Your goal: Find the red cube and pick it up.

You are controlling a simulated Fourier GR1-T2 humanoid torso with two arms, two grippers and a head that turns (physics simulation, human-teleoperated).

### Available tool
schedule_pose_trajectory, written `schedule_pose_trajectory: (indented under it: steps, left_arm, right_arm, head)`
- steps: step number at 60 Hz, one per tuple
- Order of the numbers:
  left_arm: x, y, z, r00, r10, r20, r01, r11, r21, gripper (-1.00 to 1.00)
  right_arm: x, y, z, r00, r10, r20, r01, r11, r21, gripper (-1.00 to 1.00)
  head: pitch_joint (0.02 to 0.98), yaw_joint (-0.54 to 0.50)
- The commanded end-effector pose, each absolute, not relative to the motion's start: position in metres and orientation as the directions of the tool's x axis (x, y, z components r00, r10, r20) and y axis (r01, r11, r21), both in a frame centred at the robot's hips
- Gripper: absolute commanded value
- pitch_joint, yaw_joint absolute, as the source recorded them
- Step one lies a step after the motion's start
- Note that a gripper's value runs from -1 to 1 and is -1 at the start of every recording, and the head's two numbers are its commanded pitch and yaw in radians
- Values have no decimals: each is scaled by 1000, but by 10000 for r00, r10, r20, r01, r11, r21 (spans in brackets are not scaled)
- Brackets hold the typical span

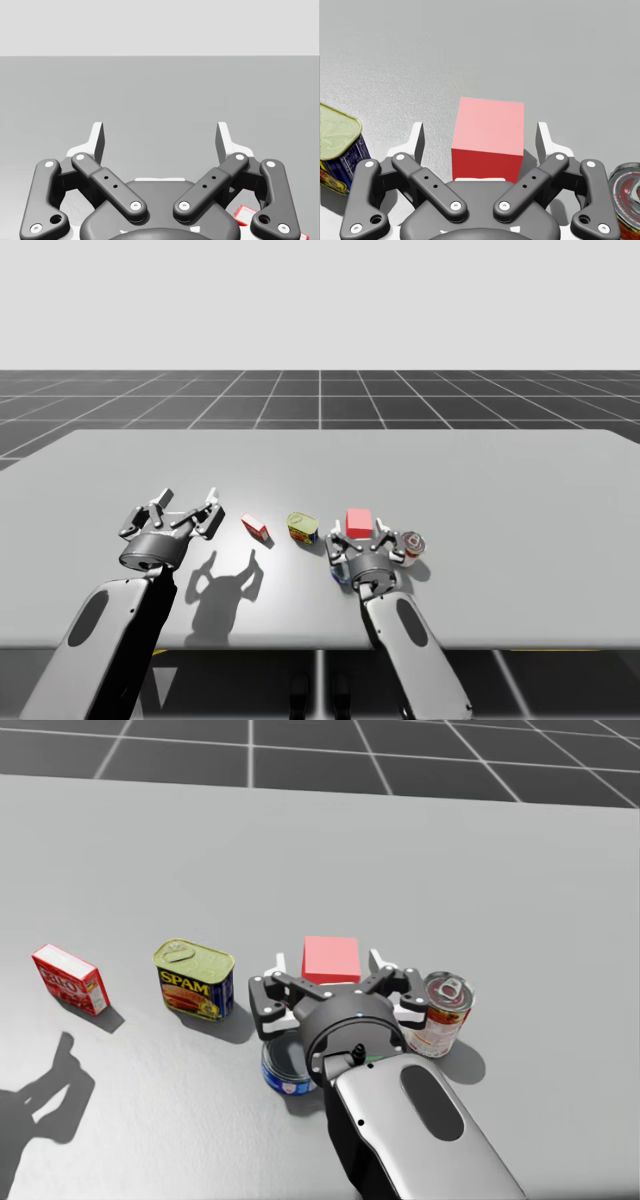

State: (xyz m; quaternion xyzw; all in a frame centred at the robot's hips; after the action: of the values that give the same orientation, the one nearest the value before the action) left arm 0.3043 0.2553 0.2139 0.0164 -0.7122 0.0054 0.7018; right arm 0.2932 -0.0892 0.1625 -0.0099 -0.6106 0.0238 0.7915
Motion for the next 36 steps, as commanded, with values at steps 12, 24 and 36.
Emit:
schedule_pose_trajectory:
  steps: [12,24,36]
  left_arm:
    - [303,256,215,-160,-113,9998,-299,9995,108,-1000]
    - [303,256,215,-158,-98,9998,-298,9995,93,-1000]
    - [304,255,214,-125,-110,9999,-311,9995,106,-1000]
  right_arm:
    - [311,-89,149,3382,555,9395,-493,9979,-412,-977]
    - [307,-92,147,3333,452,9417,-89,9990,-448,1000]
    - [305,-94,145,3331,522,9415,-91,9986,-521,1000]
  head:
    - [766,-150]
    - [757,-149]
    - [653,-158]
